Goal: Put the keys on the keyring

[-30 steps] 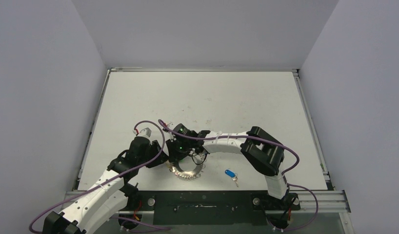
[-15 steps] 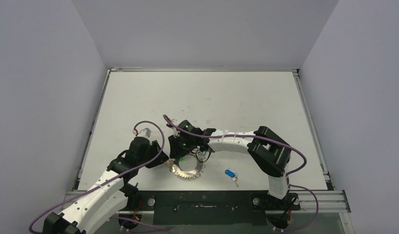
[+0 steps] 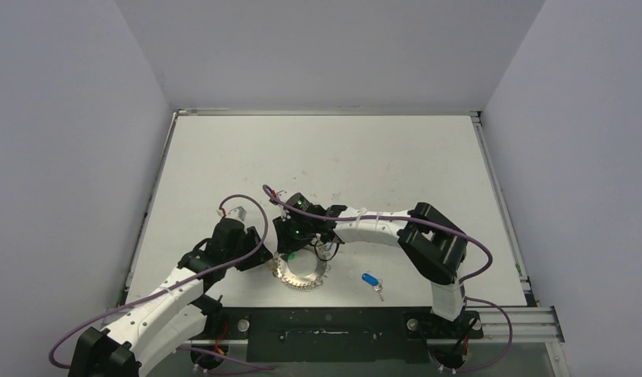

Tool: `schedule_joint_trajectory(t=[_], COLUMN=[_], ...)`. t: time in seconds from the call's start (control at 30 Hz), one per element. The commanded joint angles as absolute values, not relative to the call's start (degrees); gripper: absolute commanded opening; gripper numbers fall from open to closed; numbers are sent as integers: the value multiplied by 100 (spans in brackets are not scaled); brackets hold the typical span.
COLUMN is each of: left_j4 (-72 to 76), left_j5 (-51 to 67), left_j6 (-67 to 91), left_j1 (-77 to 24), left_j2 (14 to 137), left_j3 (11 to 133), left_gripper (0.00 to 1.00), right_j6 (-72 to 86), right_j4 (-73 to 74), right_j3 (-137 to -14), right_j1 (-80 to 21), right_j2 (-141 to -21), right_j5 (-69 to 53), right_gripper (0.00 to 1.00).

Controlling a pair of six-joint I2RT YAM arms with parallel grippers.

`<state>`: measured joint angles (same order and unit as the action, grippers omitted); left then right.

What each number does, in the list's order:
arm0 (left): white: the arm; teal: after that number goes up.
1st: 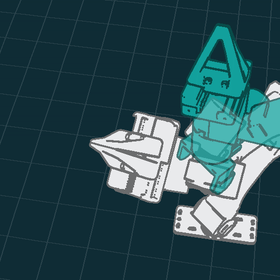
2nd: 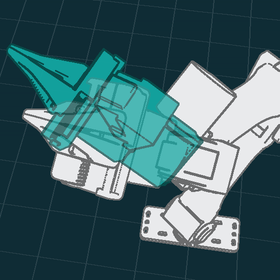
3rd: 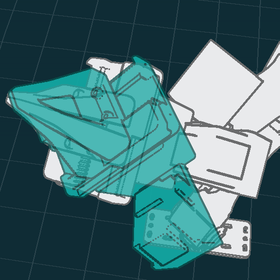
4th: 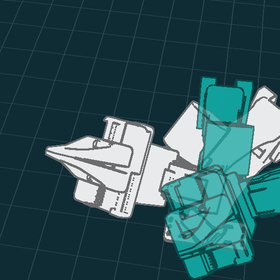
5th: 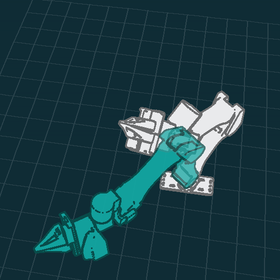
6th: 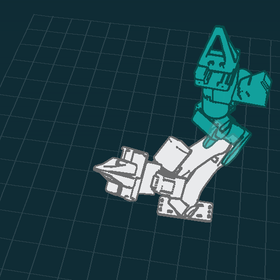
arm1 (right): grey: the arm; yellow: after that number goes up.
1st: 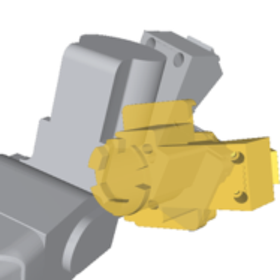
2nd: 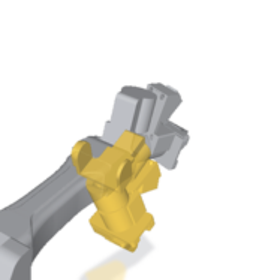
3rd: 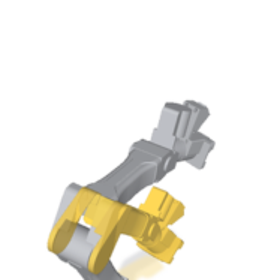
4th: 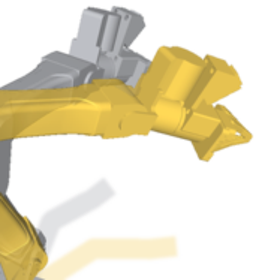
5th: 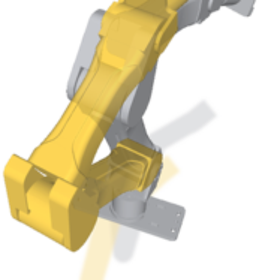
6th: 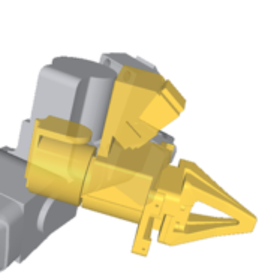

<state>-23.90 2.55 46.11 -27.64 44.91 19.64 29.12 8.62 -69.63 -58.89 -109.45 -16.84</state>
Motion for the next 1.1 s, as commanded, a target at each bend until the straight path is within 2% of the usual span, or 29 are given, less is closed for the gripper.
schedule_joint_trajectory(t=[0.0,0.53,0.73,0.83,0.93,1.07], left_j4=[-2017,-2004,-1824,-1844,-1710,-1436], left_j5=[422,418,437,396,410,521], left_j6=[4636,4621,4483,4393,4336,4228], left_j1=[-2717,-2648,-2637,-2613,-2578,-2511], left_j2=[4649,4571,4865,5109,5257,5318], left_j3=[2100,2057,2106,2217,2221,2158], left_gripper=[38,38,37,34,31,28], right_j6=[2851,2457,2461,2448,2430,2387], right_j4=[911,1597,1623,1626,1642,1619], right_j3=[-7426,-7901,-7861,-7826,-7773,-7663], right_j1=[-5880,-6017,-6019,-6012,-6017,-6025], right_j2=[-11048,-11452,-11465,-11386,-11212,-10909], right_j5=[-1459,-1112,-1161,-1153,-1076,-1028], right_gripper=[21,23,20,22,28,31])
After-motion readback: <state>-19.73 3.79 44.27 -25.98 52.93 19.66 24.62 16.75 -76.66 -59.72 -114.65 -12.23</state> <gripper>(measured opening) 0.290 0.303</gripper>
